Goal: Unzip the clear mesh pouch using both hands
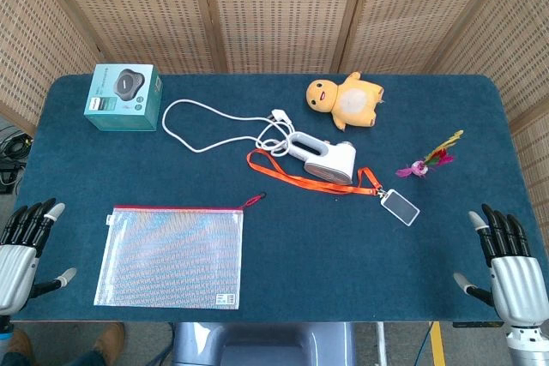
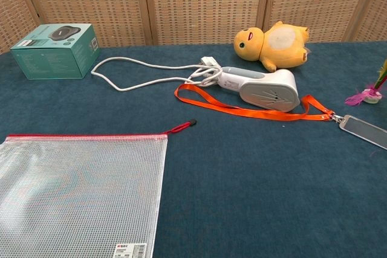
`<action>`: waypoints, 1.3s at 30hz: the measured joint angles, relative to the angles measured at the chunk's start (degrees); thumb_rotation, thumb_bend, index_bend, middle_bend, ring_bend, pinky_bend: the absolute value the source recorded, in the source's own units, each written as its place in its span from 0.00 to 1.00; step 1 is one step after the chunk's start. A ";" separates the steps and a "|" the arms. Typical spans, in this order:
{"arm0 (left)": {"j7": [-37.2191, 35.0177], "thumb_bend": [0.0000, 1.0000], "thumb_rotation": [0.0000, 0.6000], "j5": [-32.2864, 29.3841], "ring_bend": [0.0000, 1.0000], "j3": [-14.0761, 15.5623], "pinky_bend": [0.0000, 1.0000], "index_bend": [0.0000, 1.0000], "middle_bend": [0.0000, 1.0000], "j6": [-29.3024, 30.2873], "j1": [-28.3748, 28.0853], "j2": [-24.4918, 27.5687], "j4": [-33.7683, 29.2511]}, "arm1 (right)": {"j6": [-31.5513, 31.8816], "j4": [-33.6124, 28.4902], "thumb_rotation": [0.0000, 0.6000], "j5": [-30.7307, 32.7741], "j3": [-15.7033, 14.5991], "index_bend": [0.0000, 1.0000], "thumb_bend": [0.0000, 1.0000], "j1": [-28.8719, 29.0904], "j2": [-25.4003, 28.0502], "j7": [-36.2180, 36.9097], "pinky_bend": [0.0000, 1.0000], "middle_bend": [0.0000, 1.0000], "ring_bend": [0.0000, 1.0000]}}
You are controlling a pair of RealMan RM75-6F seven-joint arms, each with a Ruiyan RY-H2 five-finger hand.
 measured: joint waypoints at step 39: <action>49.79 0.36 1.00 -65.08 1.00 -21.09 1.00 0.41 0.98 -31.69 -51.23 -34.75 10.43 | -4.83 1.28 1.00 8.32 2.25 0.00 0.00 1.35 -0.80 -1.78 0.00 0.00 0.00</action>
